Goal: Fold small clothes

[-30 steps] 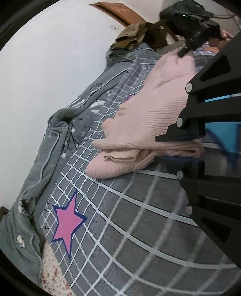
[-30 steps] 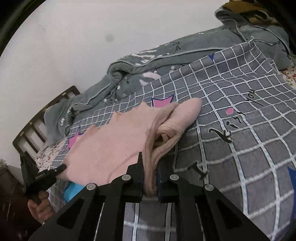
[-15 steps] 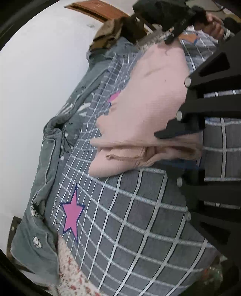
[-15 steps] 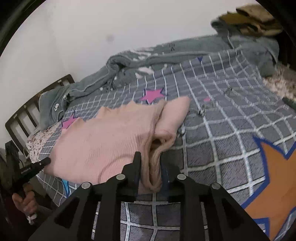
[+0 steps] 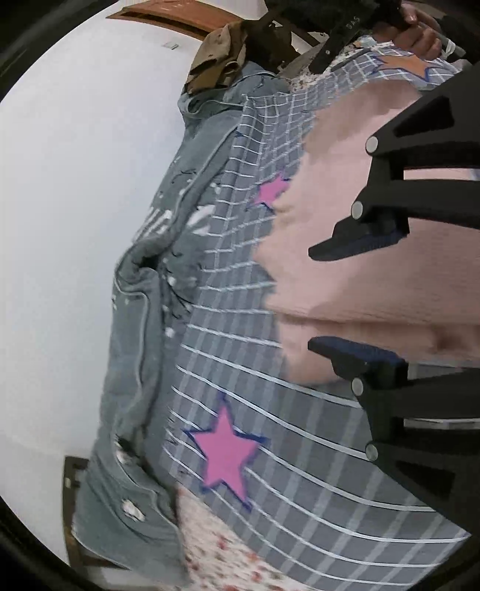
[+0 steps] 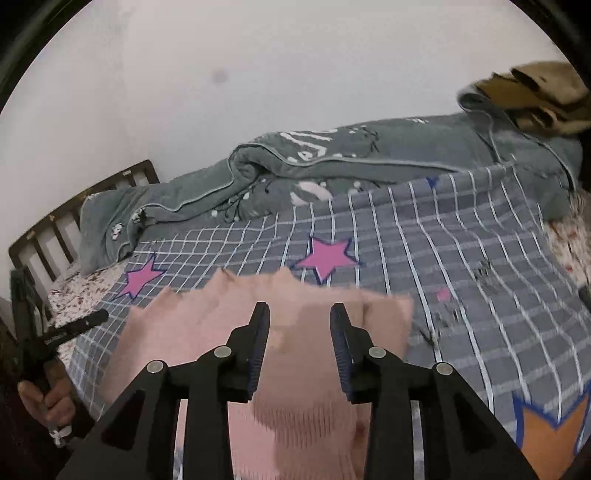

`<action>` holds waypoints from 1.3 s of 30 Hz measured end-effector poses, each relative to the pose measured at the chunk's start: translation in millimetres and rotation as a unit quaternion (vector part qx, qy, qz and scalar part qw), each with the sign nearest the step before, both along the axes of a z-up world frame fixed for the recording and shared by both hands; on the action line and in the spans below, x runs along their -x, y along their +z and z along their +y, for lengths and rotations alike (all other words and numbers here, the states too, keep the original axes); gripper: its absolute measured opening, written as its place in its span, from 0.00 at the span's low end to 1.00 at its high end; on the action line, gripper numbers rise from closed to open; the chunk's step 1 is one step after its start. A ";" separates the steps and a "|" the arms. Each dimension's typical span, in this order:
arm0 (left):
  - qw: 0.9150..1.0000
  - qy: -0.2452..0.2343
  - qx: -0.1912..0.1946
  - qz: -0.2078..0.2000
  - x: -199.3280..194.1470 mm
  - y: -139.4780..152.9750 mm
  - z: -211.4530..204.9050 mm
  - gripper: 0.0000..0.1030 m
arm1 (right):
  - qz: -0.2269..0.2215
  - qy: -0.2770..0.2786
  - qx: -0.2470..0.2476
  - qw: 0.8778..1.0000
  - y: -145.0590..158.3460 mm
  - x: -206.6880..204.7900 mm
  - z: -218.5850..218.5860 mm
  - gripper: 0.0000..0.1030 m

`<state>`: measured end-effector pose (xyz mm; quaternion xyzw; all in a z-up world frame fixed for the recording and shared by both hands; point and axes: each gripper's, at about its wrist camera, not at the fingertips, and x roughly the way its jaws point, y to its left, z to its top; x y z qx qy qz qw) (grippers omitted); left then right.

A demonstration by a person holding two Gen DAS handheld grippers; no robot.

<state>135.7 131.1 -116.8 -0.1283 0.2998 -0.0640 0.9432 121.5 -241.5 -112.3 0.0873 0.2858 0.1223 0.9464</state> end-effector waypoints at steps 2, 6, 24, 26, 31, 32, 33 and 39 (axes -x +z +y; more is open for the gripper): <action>1.000 -0.003 -0.011 -0.006 -17.3 8.3 -6.6 0.41 | -0.002 0.000 0.013 1.000 5.9 -16.9 7.5 0.33; 0.999 -0.015 -0.027 -0.011 -46.5 12.7 -20.2 0.49 | -0.003 0.003 0.021 1.000 10.1 -46.6 17.0 0.37; 0.996 -0.045 -0.024 0.071 -99.1 -49.9 -20.6 0.48 | 0.131 -0.002 0.035 0.991 -73.7 -103.8 -6.6 0.38; 0.995 -0.047 -0.030 0.088 -104.9 -56.8 -23.3 0.48 | 0.136 -0.006 0.063 0.989 -81.7 -107.6 3.3 0.38; 0.994 -0.042 -0.028 0.097 -108.5 -62.9 -23.2 0.11 | 0.137 -0.008 0.102 0.985 -90.2 -113.5 19.0 0.15; 0.994 -0.042 -0.022 0.095 -107.9 -62.7 -20.9 0.07 | 0.131 -0.006 0.111 0.985 -89.1 -112.1 21.8 0.06; 0.995 -0.041 -0.013 0.089 -106.8 -61.3 -17.6 0.07 | 0.122 -0.001 0.119 0.985 -86.0 -110.6 25.8 0.05; 0.999 -0.020 0.003 0.045 -96.1 -42.9 2.0 0.07 | 0.036 0.014 0.090 0.995 -49.0 -94.4 29.9 0.05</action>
